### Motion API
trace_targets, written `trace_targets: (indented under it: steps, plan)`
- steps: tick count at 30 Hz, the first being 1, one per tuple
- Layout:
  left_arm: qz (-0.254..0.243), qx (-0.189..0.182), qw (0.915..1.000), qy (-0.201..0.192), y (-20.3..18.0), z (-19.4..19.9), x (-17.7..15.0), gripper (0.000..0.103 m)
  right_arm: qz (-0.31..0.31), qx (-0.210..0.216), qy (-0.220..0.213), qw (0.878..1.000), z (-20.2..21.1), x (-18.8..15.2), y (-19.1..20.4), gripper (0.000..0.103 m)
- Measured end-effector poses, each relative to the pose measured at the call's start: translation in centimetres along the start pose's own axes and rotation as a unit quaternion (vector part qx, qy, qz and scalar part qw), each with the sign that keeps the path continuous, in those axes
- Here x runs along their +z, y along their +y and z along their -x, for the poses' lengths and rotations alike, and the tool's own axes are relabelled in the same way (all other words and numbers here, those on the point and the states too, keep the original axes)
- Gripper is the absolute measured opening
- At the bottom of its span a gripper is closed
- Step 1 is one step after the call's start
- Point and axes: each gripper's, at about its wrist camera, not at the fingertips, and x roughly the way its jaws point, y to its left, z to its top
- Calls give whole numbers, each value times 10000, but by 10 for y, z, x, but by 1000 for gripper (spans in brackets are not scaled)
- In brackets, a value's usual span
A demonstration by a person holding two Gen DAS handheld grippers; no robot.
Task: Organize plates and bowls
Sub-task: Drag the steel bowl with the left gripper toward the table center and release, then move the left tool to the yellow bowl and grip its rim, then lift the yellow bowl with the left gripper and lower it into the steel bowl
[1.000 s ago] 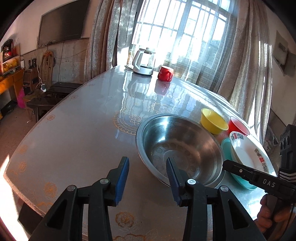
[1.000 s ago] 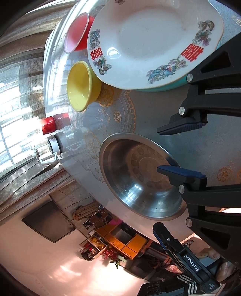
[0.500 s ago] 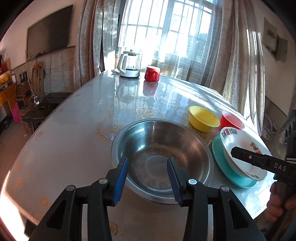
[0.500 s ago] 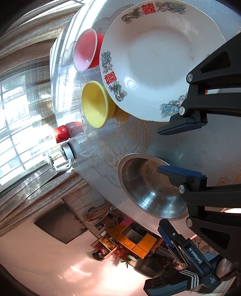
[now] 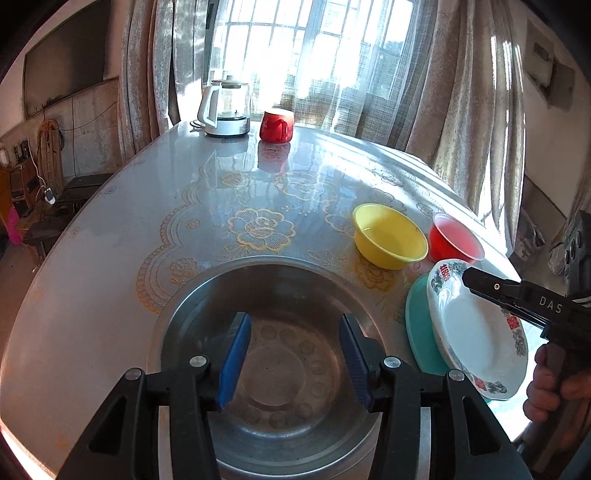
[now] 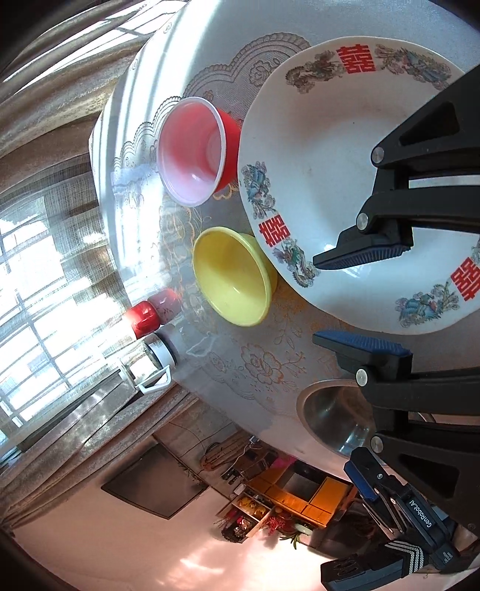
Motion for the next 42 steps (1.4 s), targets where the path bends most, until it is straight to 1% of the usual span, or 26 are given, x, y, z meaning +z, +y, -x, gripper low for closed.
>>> trace_targets:
  steps: [2,6,12,16,18,22,25,26,27,29,30,32,34,37,40,42]
  plan:
    - [168,-249,9994,175,-1,-11,9,50,-26,-103,4,9999,-5,11,-5,32]
    - [268,-468,9982,260,-10,-29,30,50,-39,-273,17,9996,-18,30,-11,30]
    - [389,-713,9955,483,-26,-62,58,48,-32,-690,269,9972,-49,52,-19,28]
    - [535,-790,9938,576,-35,-84,73,48,1,-844,393,9957,-64,61,-23,28]
    - [567,-846,9924,684,-38,-96,79,44,3,-937,473,9945,-71,64,-26,28]
    - [701,-823,9901,897,-42,-119,87,40,73,-991,567,9934,-82,68,-27,28]
    - [697,-772,9891,1039,-45,-135,90,39,77,-1033,627,9926,-89,71,-27,28]
    - [718,-763,9882,1114,-46,-140,90,38,100,-1057,650,9922,-91,71,-26,28]
    - [729,-802,9870,1185,-48,-145,90,31,126,-1081,680,9917,-93,71,-26,26]
    - [685,-889,9854,1280,-52,-153,90,26,155,-1108,720,9911,-97,71,-26,21]
    - [711,-969,9842,1303,-53,-155,89,21,199,-1118,724,9909,-98,71,-25,19]
    - [746,-1022,9839,1260,-55,-155,88,20,276,-1172,727,9901,-100,71,-22,15]
    - [743,-1126,9845,1124,-54,-148,88,20,272,-1167,675,9905,-97,69,-22,15]
    - [759,-1222,9840,1047,-50,-135,88,20,222,-1021,582,9928,-89,69,-23,15]
    - [660,-1145,9873,887,-50,-118,86,20,232,-891,486,9946,-79,67,-16,15]
    - [674,-1126,9878,835,-47,-109,84,20,233,-816,444,9954,-73,65,-9,15]
